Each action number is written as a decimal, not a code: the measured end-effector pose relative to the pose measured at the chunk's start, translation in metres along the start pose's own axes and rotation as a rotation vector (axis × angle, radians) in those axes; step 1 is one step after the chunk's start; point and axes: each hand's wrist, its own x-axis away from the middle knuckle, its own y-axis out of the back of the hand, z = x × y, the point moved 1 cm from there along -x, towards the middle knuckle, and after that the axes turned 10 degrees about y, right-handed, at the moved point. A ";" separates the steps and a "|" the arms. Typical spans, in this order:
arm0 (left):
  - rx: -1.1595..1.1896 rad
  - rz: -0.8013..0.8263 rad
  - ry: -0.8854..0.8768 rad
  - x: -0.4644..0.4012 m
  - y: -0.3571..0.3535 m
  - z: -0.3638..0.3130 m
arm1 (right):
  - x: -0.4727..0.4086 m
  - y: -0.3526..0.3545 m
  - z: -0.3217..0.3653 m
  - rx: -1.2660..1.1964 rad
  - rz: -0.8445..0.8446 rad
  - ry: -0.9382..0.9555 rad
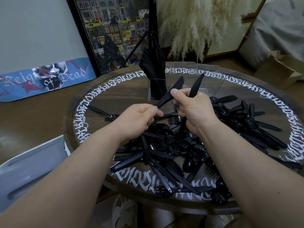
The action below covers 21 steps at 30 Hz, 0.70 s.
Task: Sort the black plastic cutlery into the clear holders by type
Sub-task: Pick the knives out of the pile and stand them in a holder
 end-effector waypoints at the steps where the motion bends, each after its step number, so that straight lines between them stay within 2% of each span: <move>1: -0.043 -0.009 -0.025 -0.001 0.000 0.001 | 0.000 0.000 0.002 0.000 -0.007 -0.017; 5: -0.088 -0.152 -0.053 -0.008 0.003 0.006 | -0.001 0.001 0.009 -0.184 0.035 -0.182; 7: -0.038 -0.205 -0.038 -0.011 0.005 0.008 | -0.001 0.003 0.008 -0.200 0.076 -0.203; 10: 0.021 -0.258 -0.024 -0.013 0.005 0.008 | -0.001 0.002 0.005 -0.218 0.044 -0.215; 16: 0.041 -0.278 0.010 -0.014 0.000 0.003 | 0.002 -0.007 0.004 -0.196 0.070 -0.129; 21: 0.022 -0.218 -0.001 -0.009 -0.004 -0.002 | 0.002 -0.011 0.002 -0.317 0.053 -0.108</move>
